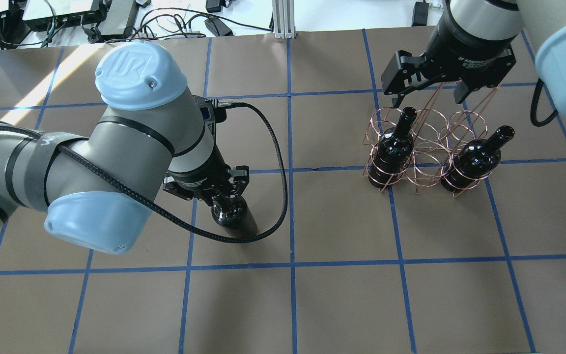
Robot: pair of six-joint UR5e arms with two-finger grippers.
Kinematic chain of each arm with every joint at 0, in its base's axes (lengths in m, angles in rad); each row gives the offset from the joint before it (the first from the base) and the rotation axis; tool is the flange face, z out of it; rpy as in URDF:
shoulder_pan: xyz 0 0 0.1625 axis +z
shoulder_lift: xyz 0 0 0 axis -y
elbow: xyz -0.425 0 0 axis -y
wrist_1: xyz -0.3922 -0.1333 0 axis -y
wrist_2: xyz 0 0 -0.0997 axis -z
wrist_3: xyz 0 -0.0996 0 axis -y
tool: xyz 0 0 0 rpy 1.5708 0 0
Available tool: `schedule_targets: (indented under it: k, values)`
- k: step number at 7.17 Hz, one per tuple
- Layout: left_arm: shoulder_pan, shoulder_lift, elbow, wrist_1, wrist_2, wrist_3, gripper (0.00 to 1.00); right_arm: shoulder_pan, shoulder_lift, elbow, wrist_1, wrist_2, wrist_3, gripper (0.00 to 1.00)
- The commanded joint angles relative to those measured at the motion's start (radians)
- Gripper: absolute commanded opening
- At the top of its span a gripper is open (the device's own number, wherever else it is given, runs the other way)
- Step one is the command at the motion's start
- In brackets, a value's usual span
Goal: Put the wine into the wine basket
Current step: 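Swing the bottle upright with the left gripper and stand it on the table, then open the left gripper and raise it away while the right arm starts toward the bottle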
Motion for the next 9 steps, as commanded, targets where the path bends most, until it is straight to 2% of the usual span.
schedule_targets:
  k: [1,2,4,5,6,8,9]
  values:
    - [0.0,-0.004,0.0,0.001,0.002,0.0,0.12,0.003,-0.002,-0.002,0.0,0.0,0.004,1.0]
    - [0.0,-0.011,0.0,0.001,0.0,-0.006,0.46,0.005,0.001,-0.002,0.0,0.001,0.017,1.0]
    - [0.0,-0.013,0.007,0.005,0.0,-0.017,0.84,0.005,0.004,-0.002,0.002,0.003,0.05,1.0]
    - [0.008,-0.011,0.058,0.001,0.005,-0.009,0.96,0.005,0.003,-0.002,0.002,0.003,0.05,1.0]
    - [0.05,-0.013,0.136,-0.054,-0.003,-0.008,1.0,0.008,0.0,0.0,0.002,0.004,0.054,1.0]
    - [0.179,-0.013,0.252,-0.166,-0.041,0.006,1.0,0.072,0.007,0.0,0.0,0.001,0.172,1.0]
    - [0.246,-0.013,0.294,-0.2,-0.041,0.076,1.0,0.113,0.01,0.0,0.0,0.001,0.26,1.0]
